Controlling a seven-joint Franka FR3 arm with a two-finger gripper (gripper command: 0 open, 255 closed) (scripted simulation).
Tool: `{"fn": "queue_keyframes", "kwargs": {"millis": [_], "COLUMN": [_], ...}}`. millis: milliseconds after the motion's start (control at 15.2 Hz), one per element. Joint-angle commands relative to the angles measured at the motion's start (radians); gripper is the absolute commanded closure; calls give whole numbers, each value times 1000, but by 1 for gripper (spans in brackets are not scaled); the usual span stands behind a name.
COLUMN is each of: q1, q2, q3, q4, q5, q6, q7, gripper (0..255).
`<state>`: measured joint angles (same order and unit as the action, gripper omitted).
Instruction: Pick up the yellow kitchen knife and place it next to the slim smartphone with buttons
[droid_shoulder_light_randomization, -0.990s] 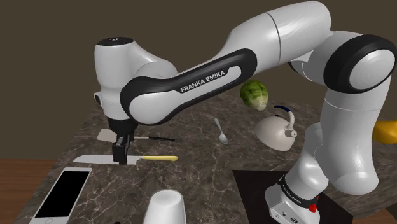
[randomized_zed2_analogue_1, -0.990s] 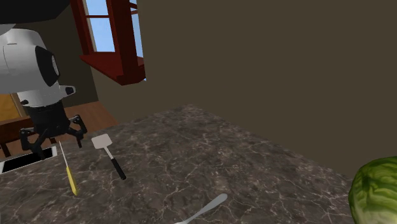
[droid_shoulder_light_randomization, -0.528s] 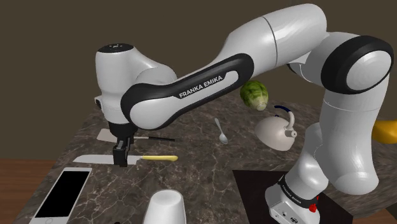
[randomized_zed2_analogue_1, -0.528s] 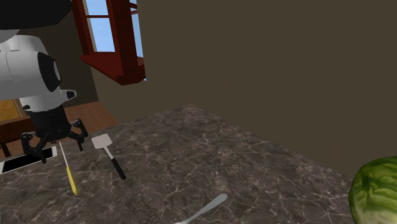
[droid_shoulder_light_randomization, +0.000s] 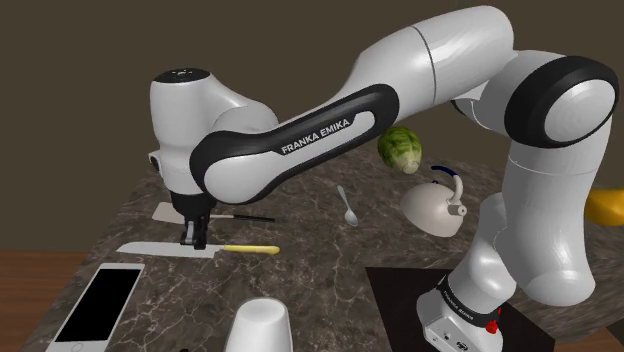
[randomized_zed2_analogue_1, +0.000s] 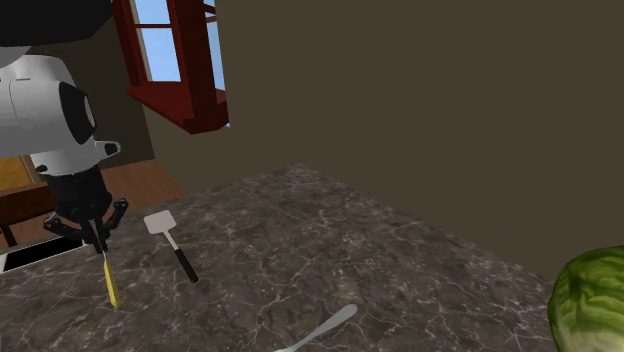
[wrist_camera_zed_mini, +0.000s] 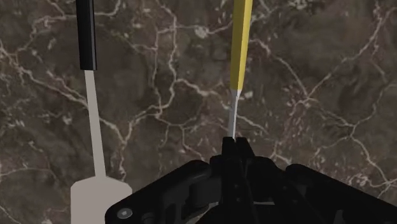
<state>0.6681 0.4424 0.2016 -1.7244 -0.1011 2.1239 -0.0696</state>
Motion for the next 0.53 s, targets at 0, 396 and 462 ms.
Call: {"fn": "queue_keyframes", "kwargs": {"millis": [0,396,462], "q1": [0,-1,-1], "q2": [0,-117,-174], "q3": [0,0,0], "q4": [0,-149,-220], "q5": [0,-23,-36], "q6": [0,84,123], "q7": [0,2,5], "gripper": [255,0,0]}}
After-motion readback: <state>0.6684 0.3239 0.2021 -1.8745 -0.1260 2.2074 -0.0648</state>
